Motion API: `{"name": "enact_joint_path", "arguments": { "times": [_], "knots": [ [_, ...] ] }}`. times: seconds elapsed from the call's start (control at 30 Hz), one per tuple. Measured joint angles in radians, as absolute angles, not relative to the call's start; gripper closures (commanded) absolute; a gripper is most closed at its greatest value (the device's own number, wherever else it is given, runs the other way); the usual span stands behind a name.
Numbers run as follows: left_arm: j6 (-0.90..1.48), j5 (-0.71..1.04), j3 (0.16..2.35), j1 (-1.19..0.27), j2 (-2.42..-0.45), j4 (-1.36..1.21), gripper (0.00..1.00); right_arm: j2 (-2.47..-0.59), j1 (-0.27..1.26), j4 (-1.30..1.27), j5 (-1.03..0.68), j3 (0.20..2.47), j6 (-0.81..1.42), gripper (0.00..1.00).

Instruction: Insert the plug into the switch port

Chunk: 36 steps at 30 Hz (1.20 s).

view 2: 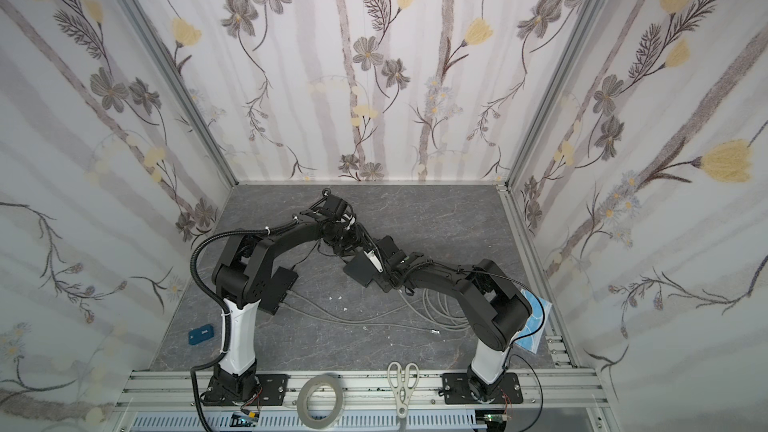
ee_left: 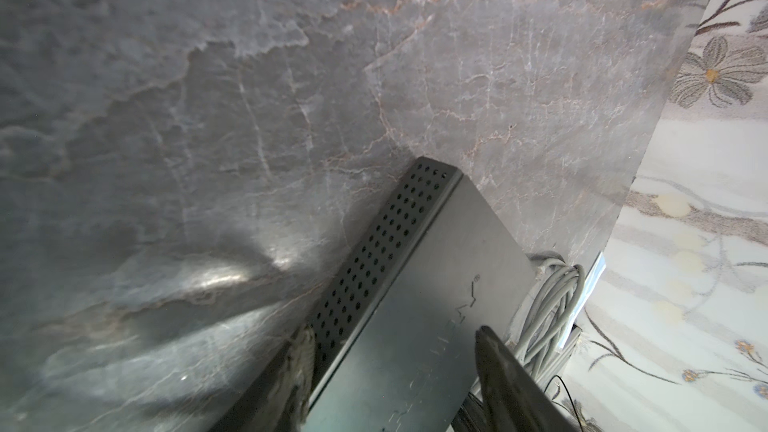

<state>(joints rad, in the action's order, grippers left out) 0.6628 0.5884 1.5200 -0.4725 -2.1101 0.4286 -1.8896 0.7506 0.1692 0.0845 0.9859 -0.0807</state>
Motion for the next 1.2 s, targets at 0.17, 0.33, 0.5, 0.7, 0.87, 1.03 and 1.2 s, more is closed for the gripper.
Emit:
{"name": "enact_joint_path", "arguments": {
  "times": [0.17, 0.33, 0.5, 0.7, 0.87, 1.03, 1.2],
  "knots": [
    [0.659, 0.635, 1.531, -0.441, -2.096, 0.471, 0.38, -1.849, 0.749, 0.075, 0.075, 0.922, -0.093, 1.00],
    [0.630, 0.657, 1.572, -0.414, -2.069, 0.569, 0.37, -1.868, 0.747, 0.031, 0.051, 0.935, -0.120, 1.00],
    [0.571, 0.617, 1.607, -0.386, -2.024, 0.651, 0.37, -1.908, 0.747, 0.021, 0.033, 0.962, -0.138, 0.89],
    [0.530, 0.577, 1.611, -0.371, -2.013, 0.699, 0.37, -1.881, 0.727, -0.017, 0.037, 0.915, -0.118, 0.00],
    [0.527, 0.579, 1.612, -0.371, -2.015, 0.709, 0.36, -1.737, 0.693, -0.077, 0.046, 0.810, -0.049, 0.00],
    [0.524, 0.580, 1.612, -0.371, -2.014, 0.708, 0.36, -1.477, 0.627, -0.174, 0.118, 0.594, 0.187, 0.00],
    [0.528, 0.588, 1.603, -0.371, -2.003, 0.702, 0.36, -1.301, 0.488, -0.159, 0.162, 0.467, 0.509, 0.00]
  ]
}}
